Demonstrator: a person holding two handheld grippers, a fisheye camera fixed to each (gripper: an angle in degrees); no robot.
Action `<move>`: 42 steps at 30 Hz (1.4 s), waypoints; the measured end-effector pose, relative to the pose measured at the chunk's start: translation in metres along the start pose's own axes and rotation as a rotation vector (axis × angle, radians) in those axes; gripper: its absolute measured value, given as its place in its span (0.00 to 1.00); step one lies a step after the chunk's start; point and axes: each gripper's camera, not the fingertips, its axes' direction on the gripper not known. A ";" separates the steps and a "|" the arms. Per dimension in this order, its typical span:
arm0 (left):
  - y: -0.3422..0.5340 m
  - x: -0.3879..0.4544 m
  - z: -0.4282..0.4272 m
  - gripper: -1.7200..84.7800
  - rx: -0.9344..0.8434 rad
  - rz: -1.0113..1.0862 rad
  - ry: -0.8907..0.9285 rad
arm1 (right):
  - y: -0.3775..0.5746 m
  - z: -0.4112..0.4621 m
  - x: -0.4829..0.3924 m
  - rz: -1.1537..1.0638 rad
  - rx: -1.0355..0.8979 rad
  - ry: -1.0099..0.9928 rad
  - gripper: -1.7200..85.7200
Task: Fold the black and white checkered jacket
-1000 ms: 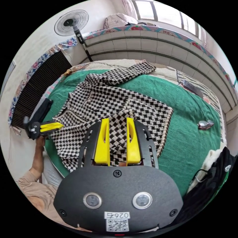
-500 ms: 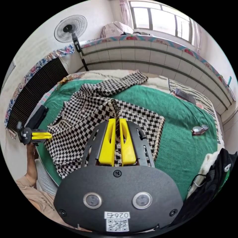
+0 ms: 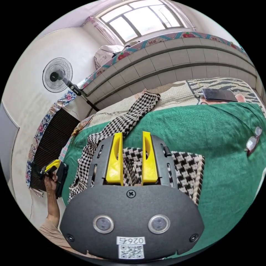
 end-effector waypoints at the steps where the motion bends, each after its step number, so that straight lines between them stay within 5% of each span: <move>1: -0.026 -0.006 0.026 0.10 -0.031 0.016 -0.002 | -0.014 0.013 0.005 0.016 -0.009 0.002 0.12; 9: -0.107 -0.044 0.186 0.16 -0.405 -0.086 0.009 | -0.091 0.106 0.014 0.059 -0.093 0.115 0.16; 14: -0.107 -0.047 0.166 0.03 -0.291 -0.077 0.050 | -0.109 0.132 -0.010 -0.046 -0.151 0.243 0.03; 17: -0.097 -0.038 0.117 0.03 -0.075 -0.043 0.078 | -0.104 0.082 -0.033 -0.154 0.076 0.114 0.01; 20: -0.065 -0.013 0.053 0.04 0.133 0.084 0.086 | -0.081 -0.001 -0.063 -0.383 0.304 -0.183 0.00; 22: -0.025 0.006 0.018 0.08 0.176 0.176 0.004 | -0.031 -0.067 -0.111 -0.800 0.298 -0.262 0.00; 25: 0.024 0.011 -0.002 0.10 0.127 0.170 0.016 | 0.058 -0.099 -0.155 -1.198 0.050 -0.073 0.01; 27: 0.048 0.008 -0.011 0.09 0.072 0.124 0.084 | 0.101 -0.100 -0.159 -1.251 -0.085 0.033 0.01; 31: 0.098 0.008 -0.043 0.02 0.090 0.008 0.283 | 0.148 -0.111 -0.151 -1.169 -0.224 -0.002 0.03; 35: 0.120 0.017 -0.056 0.01 0.050 -0.040 0.269 | 0.149 -0.123 -0.145 -1.043 -0.234 -0.133 0.06; 42: 0.146 0.048 -0.066 0.01 0.058 -0.208 0.474 | 0.095 -0.063 -0.113 -0.540 -0.307 -0.205 0.19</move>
